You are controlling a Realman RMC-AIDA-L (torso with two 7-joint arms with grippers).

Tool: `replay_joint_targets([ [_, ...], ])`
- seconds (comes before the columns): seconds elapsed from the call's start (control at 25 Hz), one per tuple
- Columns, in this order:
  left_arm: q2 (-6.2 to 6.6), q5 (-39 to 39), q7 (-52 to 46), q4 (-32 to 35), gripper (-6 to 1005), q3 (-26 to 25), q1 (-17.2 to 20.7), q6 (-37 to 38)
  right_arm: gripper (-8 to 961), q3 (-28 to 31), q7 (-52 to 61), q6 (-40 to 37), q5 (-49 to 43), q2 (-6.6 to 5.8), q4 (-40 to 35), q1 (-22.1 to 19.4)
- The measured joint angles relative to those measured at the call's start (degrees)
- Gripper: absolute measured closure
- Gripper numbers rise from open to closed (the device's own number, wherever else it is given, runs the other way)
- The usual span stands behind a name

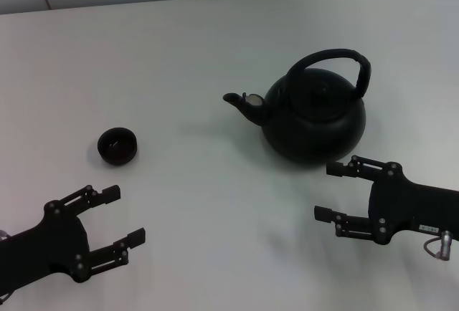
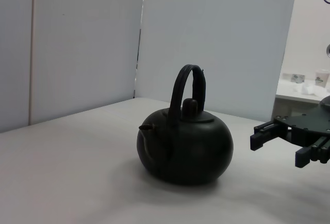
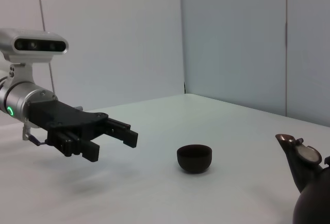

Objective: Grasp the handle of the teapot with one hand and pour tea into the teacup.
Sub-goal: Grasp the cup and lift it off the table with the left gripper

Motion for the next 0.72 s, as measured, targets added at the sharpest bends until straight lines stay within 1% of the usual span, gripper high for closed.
replay_joint_targets([
  [0.72,-0.12,-0.13,-0.07,-0.13,210,-0.07,-0.34,0.06,203,0.00,0.00,0.00,-0.08,0.00,0.03,0.09],
])
